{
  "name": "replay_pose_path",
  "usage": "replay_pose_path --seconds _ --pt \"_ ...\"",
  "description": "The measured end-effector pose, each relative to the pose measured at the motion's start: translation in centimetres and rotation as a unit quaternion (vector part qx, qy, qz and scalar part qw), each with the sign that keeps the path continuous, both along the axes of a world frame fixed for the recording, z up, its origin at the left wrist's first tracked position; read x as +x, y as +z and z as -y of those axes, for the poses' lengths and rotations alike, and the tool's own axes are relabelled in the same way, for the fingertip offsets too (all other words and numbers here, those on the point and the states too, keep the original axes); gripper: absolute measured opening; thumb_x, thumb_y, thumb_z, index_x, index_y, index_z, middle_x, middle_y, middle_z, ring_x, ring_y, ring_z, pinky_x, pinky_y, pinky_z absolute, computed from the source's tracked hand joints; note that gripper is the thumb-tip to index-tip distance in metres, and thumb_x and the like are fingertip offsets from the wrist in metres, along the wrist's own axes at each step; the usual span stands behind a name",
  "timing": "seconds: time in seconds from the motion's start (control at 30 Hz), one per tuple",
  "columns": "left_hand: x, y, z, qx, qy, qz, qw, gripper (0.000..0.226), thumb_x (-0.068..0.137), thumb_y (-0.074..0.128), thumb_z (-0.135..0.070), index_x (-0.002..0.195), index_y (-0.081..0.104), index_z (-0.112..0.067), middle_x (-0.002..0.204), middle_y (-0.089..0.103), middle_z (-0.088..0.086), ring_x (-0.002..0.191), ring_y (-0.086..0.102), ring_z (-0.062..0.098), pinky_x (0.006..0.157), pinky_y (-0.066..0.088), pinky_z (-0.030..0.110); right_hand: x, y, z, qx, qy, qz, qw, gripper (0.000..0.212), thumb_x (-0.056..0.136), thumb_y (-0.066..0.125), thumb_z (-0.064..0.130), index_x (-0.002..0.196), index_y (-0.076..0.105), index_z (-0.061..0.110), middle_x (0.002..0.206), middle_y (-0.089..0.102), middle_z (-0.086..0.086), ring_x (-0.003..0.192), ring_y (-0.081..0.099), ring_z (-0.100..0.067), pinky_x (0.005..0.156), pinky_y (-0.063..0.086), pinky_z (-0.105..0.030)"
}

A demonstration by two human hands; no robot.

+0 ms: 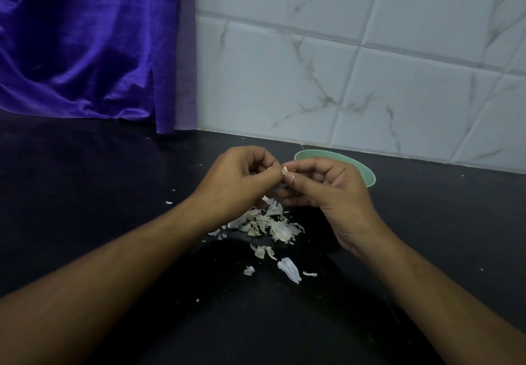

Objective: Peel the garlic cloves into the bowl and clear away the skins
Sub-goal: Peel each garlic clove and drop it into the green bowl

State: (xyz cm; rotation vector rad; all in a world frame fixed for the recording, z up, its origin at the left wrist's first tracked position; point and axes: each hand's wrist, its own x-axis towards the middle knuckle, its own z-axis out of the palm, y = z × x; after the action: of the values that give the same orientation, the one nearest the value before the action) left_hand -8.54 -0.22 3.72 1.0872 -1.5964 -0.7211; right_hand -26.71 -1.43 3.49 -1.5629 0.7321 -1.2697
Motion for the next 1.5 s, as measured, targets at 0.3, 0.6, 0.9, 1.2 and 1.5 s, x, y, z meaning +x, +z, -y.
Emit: replay_pose_path --seconds 0.3,0.6,0.9,1.2,1.5 --pt "0.4 0.1 0.0 -0.026 0.057 0.035 0.997 0.015 0.094 0.063 -0.015 0.082 0.071 -0.016 0.075 0.072 0.009 0.066 0.07 0.022 0.06 0.062 0.041 -0.4 0.6 0.5 0.071 0.015 0.078 0.994 0.014 0.096 0.065 0.004 0.109 0.069 0.003 0.098 0.075 -0.015 0.078 0.074 -0.022 0.067 0.062 -0.031" --pt "0.9 0.0 0.0 -0.069 0.093 0.094 0.989 0.025 0.092 0.075 -0.034 0.075 0.066 -0.019 0.066 0.07 -0.001 0.064 0.069 0.019 0.067 0.061 0.045 -0.5 0.6 0.4 0.05 -0.002 0.048 0.998 0.017 0.093 0.067 -0.002 0.109 0.068 0.004 0.096 0.076 -0.015 0.073 0.073 -0.022 0.066 0.063 -0.032" --pt "0.8 -0.2 0.5 -0.061 0.077 0.103 0.99 0.021 0.087 0.072 -0.006 0.09 0.074 -0.027 0.077 0.073 -0.007 0.059 0.063 0.007 0.06 0.054 0.023 -0.4 0.7 0.1 0.014 -0.015 0.018 1.0 0.009 0.097 0.064 0.001 0.106 0.066 0.0 0.088 0.074 -0.014 0.068 0.072 -0.024 0.067 0.063 -0.037" --pt "1.7 -0.6 1.2 -0.095 0.137 0.12 0.979 0.025 0.087 0.079 -0.039 0.074 0.063 -0.025 0.061 0.059 -0.011 0.056 0.049 0.003 0.059 0.047 0.032 -1.5 1.2 1.0 -0.133 -0.128 -0.02 0.983 0.007 0.096 0.068 -0.001 0.1 0.069 0.005 0.087 0.076 -0.012 0.076 0.076 -0.028 0.075 0.063 -0.034" --pt "2.3 -1.0 1.8 -0.049 0.155 0.231 0.959 0.023 0.092 0.071 -0.052 0.078 0.075 -0.034 0.07 0.071 -0.017 0.069 0.066 0.002 0.073 0.059 0.038 -4.6 0.7 4.3 -0.223 -0.304 -0.147 0.915 0.006 0.091 0.077 0.015 0.097 0.081 0.017 0.092 0.078 0.008 0.092 0.072 -0.007 0.09 0.057 -0.033"
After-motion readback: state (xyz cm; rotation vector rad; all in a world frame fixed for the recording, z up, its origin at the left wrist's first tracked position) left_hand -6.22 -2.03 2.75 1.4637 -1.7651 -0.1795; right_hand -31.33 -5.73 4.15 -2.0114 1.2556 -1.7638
